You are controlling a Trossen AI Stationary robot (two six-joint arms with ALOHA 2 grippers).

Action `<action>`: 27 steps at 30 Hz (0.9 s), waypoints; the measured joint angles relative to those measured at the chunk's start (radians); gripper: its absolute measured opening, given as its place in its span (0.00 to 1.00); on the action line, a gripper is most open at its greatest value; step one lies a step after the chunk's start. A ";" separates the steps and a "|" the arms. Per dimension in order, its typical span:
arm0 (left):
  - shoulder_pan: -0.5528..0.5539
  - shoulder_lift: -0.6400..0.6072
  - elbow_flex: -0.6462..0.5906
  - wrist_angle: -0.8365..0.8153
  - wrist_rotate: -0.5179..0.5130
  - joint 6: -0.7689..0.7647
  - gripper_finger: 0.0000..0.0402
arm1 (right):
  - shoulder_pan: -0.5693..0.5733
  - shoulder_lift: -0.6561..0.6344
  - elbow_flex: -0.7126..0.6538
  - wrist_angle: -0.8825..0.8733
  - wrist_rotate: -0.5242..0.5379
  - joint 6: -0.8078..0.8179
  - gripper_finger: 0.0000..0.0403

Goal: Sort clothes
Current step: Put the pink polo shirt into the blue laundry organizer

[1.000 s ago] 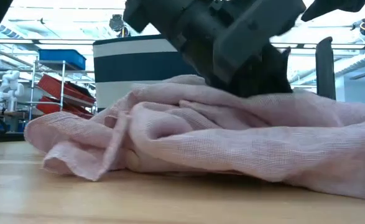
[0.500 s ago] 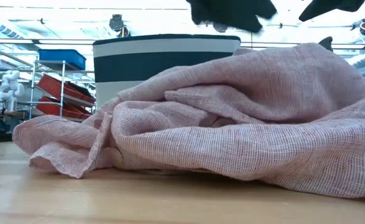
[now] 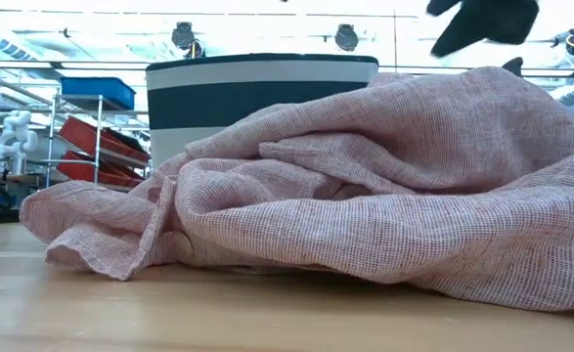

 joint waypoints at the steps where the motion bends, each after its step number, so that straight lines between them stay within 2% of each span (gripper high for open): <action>1: -0.005 -0.014 -0.014 -0.021 -0.019 -0.021 0.49 | -0.017 0.020 0.000 0.026 -0.038 -0.030 0.59; 9: -0.037 -0.111 -0.146 0.002 -0.132 -0.120 0.49 | -0.152 0.169 0.000 0.146 -0.279 -0.198 0.71; 18: -0.038 -0.128 -0.203 0.006 -0.182 -0.148 0.49 | -0.233 0.213 0.000 0.143 -0.294 -0.311 0.74; 21: -0.038 -0.128 -0.203 0.005 -0.187 -0.143 0.49 | -0.252 0.213 0.000 0.137 -0.338 -0.312 0.74; 24: -0.054 -0.128 -0.203 -0.001 -0.227 -0.143 0.49 | -0.259 0.234 0.000 0.144 -0.389 -0.306 0.74; 27: -0.082 -0.128 -0.203 -0.037 -0.300 -0.148 0.49 | -0.259 0.283 0.000 0.143 -0.395 -0.299 0.74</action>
